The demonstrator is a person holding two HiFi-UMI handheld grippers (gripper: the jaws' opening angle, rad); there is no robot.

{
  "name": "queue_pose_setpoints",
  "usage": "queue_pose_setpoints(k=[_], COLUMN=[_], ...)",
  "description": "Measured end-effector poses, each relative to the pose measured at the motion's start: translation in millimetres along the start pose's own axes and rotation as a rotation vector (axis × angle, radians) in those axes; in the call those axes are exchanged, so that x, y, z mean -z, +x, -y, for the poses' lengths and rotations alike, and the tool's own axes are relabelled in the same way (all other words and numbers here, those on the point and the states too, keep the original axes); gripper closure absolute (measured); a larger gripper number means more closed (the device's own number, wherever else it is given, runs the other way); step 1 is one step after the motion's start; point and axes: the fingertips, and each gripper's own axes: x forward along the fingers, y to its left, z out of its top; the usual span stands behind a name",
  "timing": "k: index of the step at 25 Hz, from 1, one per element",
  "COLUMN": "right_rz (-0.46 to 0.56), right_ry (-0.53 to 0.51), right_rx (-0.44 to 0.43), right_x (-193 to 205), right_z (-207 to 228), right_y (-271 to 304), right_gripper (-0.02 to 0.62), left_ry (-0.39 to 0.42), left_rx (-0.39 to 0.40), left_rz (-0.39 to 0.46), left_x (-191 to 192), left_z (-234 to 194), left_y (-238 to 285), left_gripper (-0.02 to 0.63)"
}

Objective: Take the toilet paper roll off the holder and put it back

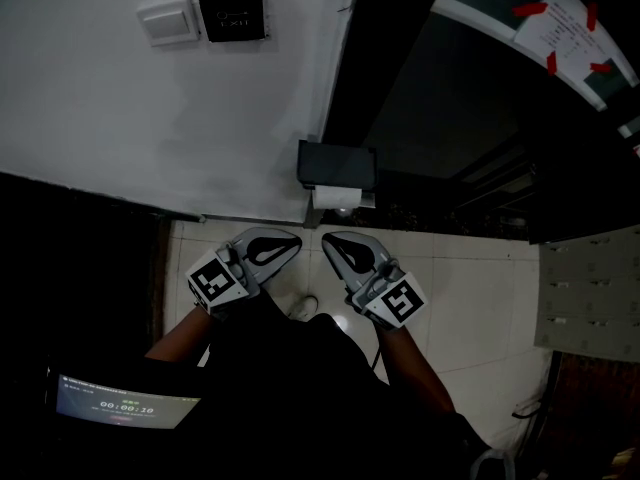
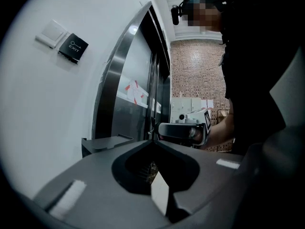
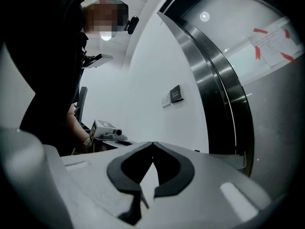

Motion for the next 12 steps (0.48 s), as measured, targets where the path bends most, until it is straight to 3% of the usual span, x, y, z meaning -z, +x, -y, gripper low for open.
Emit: queue_pose_setpoints(k=[12], right_rz=[-0.006], right_ry=[0.004], right_rx=[-0.023], right_x=[3.7], right_z=[-7.8], right_y=[4.3], right_gripper=[0.594], left_ry=[0.004], left_rx=[-0.005], left_rz=[0.003], left_x=[0.6], left_z=[0.0], left_y=[-3.4], left_gripper=[0.604])
